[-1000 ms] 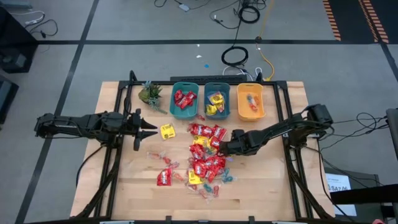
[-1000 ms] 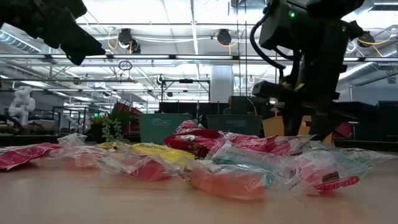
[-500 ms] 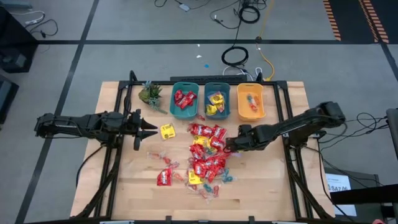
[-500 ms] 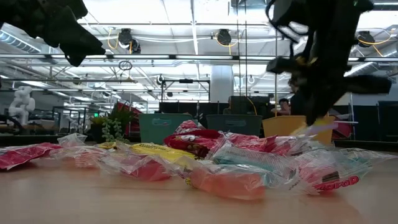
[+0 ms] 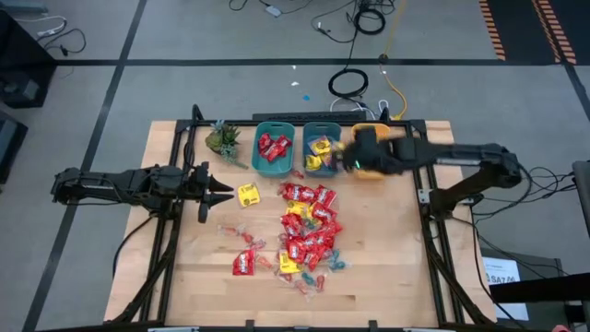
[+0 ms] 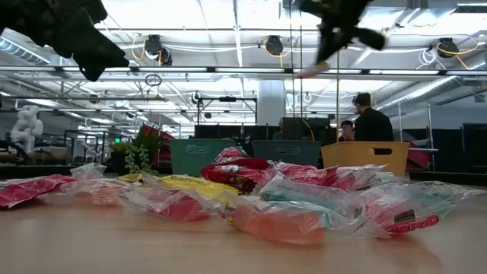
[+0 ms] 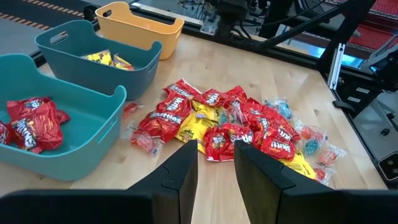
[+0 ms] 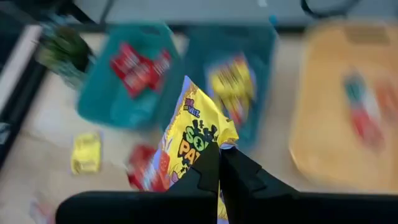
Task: Sort candy
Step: Put the yellow candy into the blue bin
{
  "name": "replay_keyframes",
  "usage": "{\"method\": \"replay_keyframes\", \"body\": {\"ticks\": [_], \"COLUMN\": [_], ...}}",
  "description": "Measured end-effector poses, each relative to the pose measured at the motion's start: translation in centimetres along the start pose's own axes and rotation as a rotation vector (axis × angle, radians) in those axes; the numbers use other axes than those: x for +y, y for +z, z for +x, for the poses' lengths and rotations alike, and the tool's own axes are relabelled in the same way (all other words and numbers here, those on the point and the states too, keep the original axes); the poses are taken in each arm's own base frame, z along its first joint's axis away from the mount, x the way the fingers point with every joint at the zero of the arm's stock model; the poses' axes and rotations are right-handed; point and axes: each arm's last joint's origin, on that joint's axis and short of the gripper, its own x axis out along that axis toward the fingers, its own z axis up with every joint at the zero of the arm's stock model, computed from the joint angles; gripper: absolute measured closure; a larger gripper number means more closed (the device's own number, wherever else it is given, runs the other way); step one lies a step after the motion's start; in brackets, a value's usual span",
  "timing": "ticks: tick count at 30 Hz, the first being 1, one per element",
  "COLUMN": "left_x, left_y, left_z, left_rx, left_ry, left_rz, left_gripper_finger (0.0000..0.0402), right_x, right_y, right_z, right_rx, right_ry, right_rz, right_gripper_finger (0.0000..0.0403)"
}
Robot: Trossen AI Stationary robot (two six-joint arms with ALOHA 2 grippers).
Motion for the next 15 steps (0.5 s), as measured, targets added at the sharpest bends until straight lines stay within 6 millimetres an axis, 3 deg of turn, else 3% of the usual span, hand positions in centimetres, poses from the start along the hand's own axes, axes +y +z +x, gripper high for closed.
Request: {"method": "replay_keyframes", "body": {"ticks": [4, 8, 15], "left_x": [0.0, 0.0, 0.0], "left_y": [0.0, 0.0, 0.0], "left_z": [0.0, 0.0, 0.0], "left_rx": [0.0, 0.0, 0.0], "left_ry": [0.0, 0.0, 0.0], "left_rz": [0.0, 0.0, 0.0], "left_gripper_finger": [0.0288, 0.0288, 0.0288], "right_x": [1.2, 0.6, -1.1], "right_y": [4.0, 6.9, 8.5], "right_z": [2.0, 5.1, 11.7], "right_rx": [-0.041, -0.017, 0.171], "right_ry": [-0.013, -0.068, -0.101], "right_rz": [-0.096, -0.132, -0.147], "right_gripper_finger": [0.0403, 0.0403, 0.04]}}
